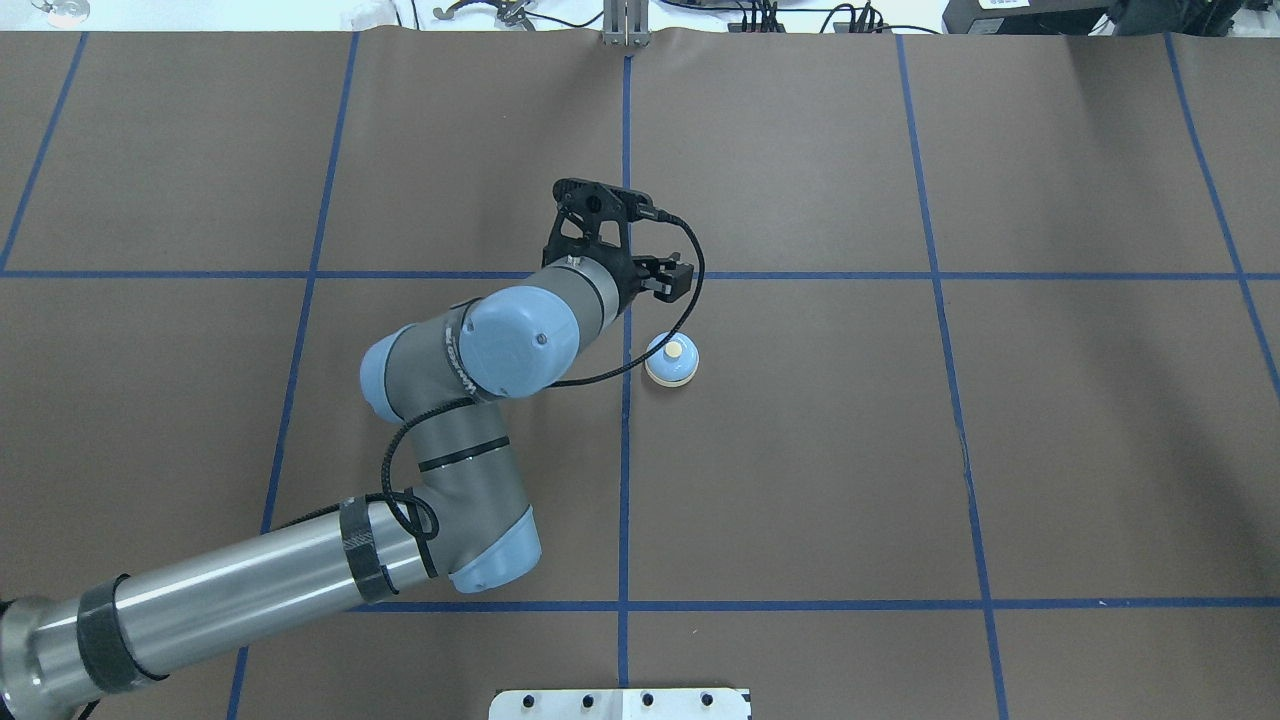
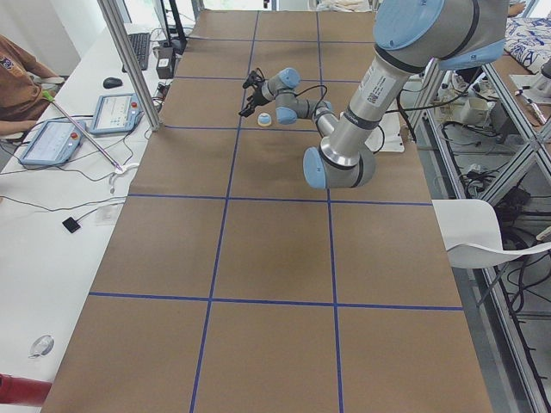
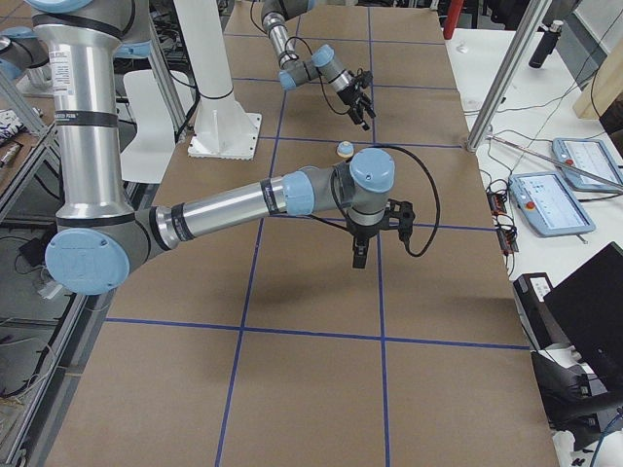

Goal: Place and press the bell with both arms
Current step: 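Withdraw the left arm from the bell while the right arm reaches in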

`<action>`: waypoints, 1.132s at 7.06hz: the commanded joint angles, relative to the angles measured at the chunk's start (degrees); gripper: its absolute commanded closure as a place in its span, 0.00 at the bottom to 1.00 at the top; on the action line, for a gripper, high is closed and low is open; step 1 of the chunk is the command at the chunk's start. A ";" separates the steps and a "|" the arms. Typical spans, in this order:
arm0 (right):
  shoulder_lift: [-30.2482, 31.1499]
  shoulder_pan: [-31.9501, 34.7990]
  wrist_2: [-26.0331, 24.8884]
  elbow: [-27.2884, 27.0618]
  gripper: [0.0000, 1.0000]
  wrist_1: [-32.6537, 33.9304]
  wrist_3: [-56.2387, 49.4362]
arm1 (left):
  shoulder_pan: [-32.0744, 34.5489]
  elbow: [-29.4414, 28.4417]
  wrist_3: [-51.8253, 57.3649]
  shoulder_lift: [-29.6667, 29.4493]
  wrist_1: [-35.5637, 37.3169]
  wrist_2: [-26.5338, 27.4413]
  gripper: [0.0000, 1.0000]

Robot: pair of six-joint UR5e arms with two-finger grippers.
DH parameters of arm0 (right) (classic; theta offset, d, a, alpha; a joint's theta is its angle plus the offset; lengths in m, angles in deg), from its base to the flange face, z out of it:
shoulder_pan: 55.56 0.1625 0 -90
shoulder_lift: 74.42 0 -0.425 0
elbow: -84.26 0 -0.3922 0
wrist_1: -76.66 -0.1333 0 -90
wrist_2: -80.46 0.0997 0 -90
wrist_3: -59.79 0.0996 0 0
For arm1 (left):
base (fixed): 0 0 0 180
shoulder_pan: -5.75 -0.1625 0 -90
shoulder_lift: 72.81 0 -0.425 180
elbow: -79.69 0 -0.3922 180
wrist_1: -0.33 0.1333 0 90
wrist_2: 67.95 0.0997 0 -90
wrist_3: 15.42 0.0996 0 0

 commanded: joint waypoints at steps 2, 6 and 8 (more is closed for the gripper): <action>-9.43 -9.76 -1.29 -0.62 0.00 -0.02 16.54 | 11.24 12.65 10.10 5.32 22.67 -16.61 0.00; -19.11 -25.84 -9.88 -1.68 0.00 -0.11 39.06 | 26.95 18.57 33.03 21.65 24.59 -31.03 0.00; -24.64 -33.83 -16.71 0.07 0.06 -0.02 45.65 | 36.35 19.02 45.33 27.98 24.15 -39.10 0.00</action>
